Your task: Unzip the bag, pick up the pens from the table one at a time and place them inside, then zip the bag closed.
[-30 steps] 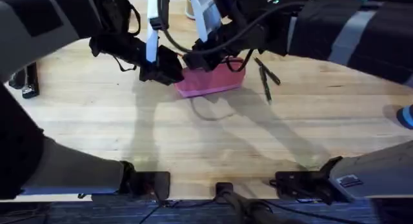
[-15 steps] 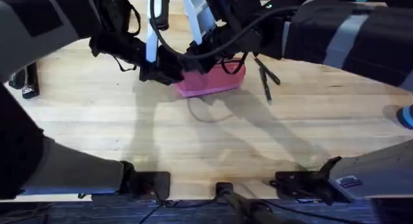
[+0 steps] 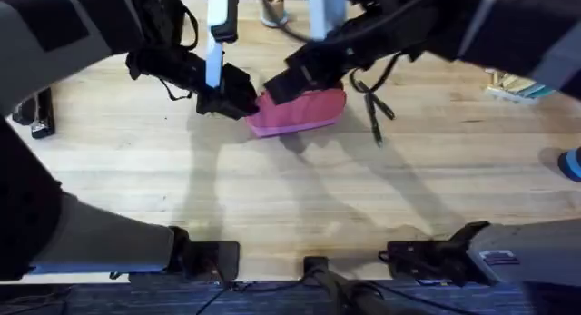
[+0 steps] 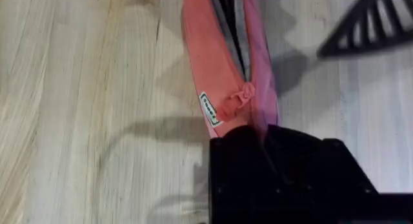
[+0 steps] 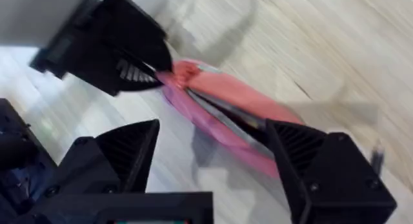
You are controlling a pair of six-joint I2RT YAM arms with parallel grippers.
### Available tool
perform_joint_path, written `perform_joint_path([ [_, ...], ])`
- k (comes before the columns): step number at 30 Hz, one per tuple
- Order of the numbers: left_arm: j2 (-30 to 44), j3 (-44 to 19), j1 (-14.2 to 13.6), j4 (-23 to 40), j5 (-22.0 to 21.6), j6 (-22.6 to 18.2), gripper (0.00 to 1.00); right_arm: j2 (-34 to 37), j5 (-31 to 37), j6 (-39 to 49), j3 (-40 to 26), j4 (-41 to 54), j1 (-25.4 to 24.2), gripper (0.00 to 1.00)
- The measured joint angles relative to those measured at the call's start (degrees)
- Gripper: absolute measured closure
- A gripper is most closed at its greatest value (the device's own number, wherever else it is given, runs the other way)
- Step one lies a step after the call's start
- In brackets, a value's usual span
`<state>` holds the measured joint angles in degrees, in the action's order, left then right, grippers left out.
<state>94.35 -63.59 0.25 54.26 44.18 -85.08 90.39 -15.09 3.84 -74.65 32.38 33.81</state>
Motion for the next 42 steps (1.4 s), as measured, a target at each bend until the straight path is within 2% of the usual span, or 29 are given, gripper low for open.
perform_joint_path([
  [1,0.0,0.0,-0.02,0.0,0.0,0.0,0.958,-0.48,0.0,0.0,-0.09,1.17,-0.9,0.005],
  [2,-0.01,0.0,-0.01,-0.02,0.2,-0.03,0.817,-1.88,0.0,-0.01,-0.17,6.15,-4.4,0.005],
  [7,-0.02,0.0,-0.02,-0.02,1.69,0.1,0.063,-2.18,0.0,-0.04,-0.2,8.59,-5.67,0.004],
  [8,-0.01,0.0,-0.02,-0.02,1.82,0.16,0.022,-2.17,0.0,-0.02,-0.2,8.6,-5.65,0.004],
  [21,-0.02,-0.02,-0.02,0.51,2.6,0.2,0.007,-2.18,-0.44,0.52,-0.2,7.97,-5.65,0.004],
  [26,-1.26,-1.26,0.0,4.72,2.58,0.21,0.008,-2.16,-0.46,2.73,-0.52,9.36,-5.65,0.006],
  [31,-6.7,-5.87,0.27,10.89,2.64,0.2,0.008,-2.16,-0.64,5.44,-3.18,11.47,-5.65,0.005],
  [36,-11.95,-9.33,1.81,17.98,2.8,0.2,0.007,-2.16,-0.83,9.05,-6.6,12.61,-5.65,0.005],
  [42,-14.81,-9.55,3.71,23.18,2.8,0.22,0.007,-2.16,-0.83,12.38,-7.93,12.74,-5.65,0.006],
])
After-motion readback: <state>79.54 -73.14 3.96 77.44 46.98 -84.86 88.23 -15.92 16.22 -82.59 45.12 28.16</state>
